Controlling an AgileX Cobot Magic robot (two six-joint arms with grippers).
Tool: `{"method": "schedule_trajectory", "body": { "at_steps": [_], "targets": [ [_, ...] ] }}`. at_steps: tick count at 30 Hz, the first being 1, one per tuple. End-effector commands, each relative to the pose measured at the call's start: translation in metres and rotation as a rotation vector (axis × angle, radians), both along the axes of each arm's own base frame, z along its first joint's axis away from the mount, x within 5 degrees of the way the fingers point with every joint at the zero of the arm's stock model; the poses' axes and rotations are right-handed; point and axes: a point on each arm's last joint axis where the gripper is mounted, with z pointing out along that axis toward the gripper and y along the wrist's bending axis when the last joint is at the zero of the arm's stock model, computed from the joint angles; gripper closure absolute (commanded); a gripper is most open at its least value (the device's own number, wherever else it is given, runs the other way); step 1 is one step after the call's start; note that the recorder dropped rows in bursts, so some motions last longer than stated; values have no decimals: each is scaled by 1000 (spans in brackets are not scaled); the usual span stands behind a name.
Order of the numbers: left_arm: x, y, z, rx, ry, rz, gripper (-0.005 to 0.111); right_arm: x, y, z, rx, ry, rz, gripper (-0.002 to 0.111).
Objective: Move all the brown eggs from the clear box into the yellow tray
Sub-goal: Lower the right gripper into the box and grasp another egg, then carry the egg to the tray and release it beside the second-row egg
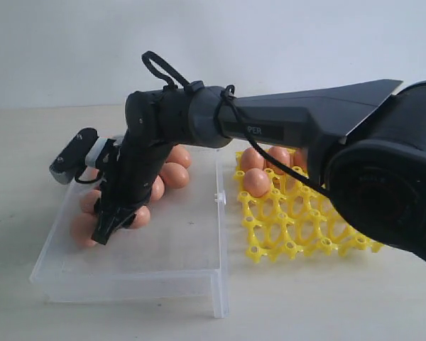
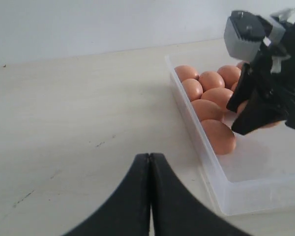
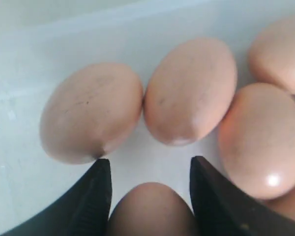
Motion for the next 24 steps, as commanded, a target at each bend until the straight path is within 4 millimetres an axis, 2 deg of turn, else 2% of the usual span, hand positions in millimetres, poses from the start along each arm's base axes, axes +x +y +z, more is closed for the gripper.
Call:
{"method": "schedule_trajectory", "body": {
  "at_steps": [1,8,13,16,21,24],
  "targets": [
    [0,0,3,-4,-19,-3,107,4,3,40,124,-68,-88,108],
    [0,0,3,-4,-19,-3,107,2,-2,83,316,-148,-220,108],
    [0,0,3,-4,-19,-3,107,-11,-27,98,460,-287,-329,108],
    [0,0,3,-4,-19,-3,107,-25,-53,101,522,-361,-403,108],
    [0,0,3,-4,-19,-3,107,-47,-125,98,607,-402,-625,108],
    [0,0,3,-4,-19,-3,107,-49,-170,94,614,-445,-753,108]
  ]
}}
